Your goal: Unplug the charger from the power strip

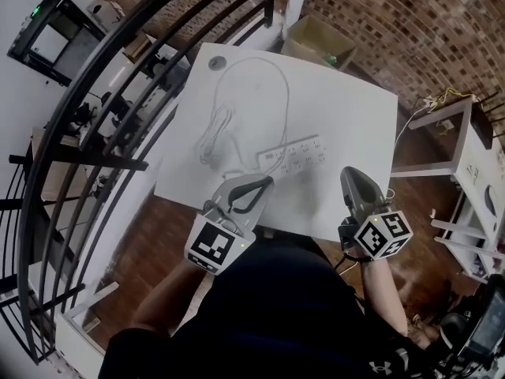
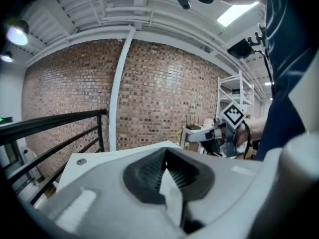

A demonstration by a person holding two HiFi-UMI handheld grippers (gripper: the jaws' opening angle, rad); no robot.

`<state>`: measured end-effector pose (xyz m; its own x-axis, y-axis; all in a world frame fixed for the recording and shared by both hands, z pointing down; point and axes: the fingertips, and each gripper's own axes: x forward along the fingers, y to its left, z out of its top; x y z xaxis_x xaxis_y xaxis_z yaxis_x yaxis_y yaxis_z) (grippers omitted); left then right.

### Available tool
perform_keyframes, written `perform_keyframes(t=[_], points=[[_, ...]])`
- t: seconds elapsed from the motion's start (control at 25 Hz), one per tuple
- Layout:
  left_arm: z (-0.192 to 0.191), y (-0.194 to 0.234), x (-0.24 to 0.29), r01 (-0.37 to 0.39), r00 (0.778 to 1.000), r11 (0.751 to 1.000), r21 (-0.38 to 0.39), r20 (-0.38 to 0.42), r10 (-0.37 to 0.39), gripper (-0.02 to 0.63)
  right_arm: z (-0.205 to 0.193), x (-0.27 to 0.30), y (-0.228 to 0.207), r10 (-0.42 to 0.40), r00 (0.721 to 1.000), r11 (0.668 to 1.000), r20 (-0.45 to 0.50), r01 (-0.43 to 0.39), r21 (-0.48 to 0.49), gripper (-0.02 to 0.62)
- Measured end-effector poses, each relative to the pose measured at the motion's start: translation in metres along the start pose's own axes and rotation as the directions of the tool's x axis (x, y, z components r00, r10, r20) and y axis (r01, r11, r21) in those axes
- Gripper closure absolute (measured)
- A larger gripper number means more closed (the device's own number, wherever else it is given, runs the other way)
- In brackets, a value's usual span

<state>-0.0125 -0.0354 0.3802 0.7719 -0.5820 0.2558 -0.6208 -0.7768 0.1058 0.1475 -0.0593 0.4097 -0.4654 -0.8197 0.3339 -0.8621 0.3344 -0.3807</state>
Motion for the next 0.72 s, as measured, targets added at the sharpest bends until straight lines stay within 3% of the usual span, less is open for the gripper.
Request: perform_keyframes(t=[0.16,0.4,0.72], points=[[0.011,-0.023,0.005,0.042,0.999,0.999,-0.019,0.011,-0.041,0.601,0.011,-0.010,0.024,0.072,0.997,0.997,0.041,-0.070,-0.031,0.581],[0.029,-0.030,0.006,0.043,0.998,0.998,-0.036,0.046,-0.042,0.601,0.012,-0.011,0.053,0.136,0.989,0.984,0.061,-0.128,-0.126,0.583],[0.023,-0.028,0.005,0.033,0.998,0.996,-0.084,0.049,-0.029,0.601,0.010,-0.014,0.059,0.152,0.987,0.975,0.045,-0.142,-0.169,0.584]])
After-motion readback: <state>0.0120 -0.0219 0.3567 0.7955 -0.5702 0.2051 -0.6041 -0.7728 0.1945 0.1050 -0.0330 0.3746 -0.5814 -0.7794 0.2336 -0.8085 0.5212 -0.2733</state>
